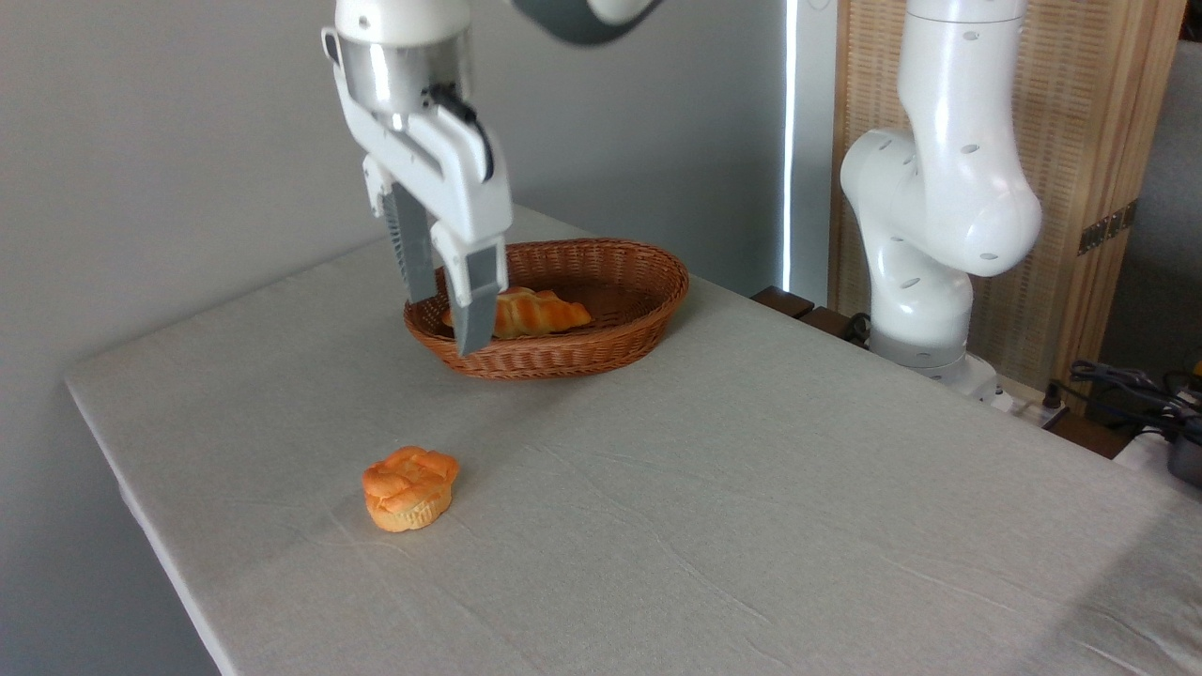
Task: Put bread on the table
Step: 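Open the gripper and raise it away from the bread roll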
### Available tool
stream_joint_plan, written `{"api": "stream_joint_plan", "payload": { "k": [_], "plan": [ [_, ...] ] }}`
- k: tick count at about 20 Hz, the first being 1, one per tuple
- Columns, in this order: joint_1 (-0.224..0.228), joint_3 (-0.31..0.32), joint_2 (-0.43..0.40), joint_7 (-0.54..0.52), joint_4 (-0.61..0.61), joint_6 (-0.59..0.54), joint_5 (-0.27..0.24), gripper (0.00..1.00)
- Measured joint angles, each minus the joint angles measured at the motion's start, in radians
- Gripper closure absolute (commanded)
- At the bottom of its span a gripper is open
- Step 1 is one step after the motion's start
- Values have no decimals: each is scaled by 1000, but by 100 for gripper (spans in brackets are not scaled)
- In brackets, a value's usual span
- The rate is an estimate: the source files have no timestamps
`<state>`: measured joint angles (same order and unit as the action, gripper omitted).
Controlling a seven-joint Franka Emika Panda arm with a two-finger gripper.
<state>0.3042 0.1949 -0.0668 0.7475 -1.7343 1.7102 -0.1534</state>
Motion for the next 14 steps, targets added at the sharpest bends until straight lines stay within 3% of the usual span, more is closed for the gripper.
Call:
{"api": "stream_joint_plan", "payload": {
  "k": [2,6,14],
  "plan": [
    [-30,-14,11,-69,31,-34,40,0],
    [-101,-105,50,-154,78,-38,82,0],
    [-134,-158,67,-162,93,-40,110,0]
  ]
}}
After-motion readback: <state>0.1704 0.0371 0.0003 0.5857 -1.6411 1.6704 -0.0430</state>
